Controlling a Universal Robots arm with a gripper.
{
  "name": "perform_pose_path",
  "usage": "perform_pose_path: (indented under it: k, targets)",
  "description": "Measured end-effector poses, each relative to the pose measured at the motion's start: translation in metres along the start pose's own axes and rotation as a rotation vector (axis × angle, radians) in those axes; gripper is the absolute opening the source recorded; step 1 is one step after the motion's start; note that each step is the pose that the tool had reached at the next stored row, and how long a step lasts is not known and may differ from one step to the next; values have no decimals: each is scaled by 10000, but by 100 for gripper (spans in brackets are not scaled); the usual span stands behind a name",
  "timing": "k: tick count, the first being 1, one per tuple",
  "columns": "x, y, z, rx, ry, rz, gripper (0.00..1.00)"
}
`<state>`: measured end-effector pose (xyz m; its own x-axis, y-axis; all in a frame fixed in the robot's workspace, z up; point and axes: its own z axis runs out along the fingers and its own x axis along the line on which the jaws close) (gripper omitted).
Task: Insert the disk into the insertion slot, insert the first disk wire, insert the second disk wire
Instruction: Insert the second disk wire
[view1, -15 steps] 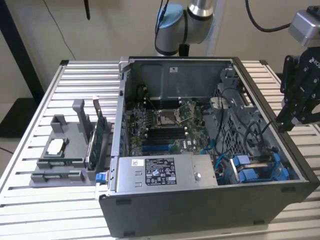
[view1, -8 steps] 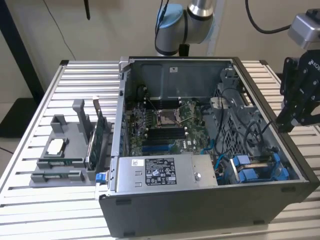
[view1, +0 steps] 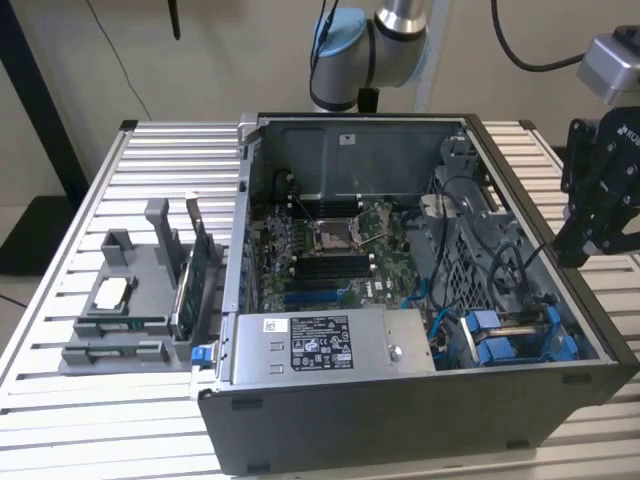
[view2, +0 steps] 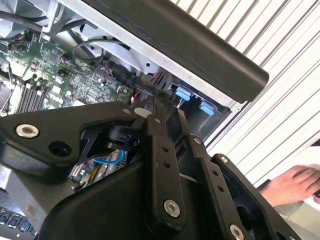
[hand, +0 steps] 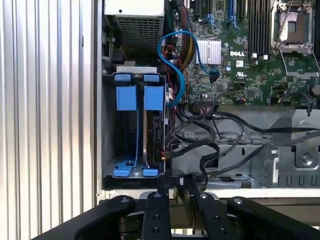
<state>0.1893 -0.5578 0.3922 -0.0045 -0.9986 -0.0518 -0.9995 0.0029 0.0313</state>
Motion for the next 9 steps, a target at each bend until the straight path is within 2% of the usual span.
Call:
perform_pose_path:
  k: [3, 9]
  targets:
    - [-4, -6, 1, -2, -12, -22, 27]
    - [-10, -11, -20, -67, -12, -45, 27]
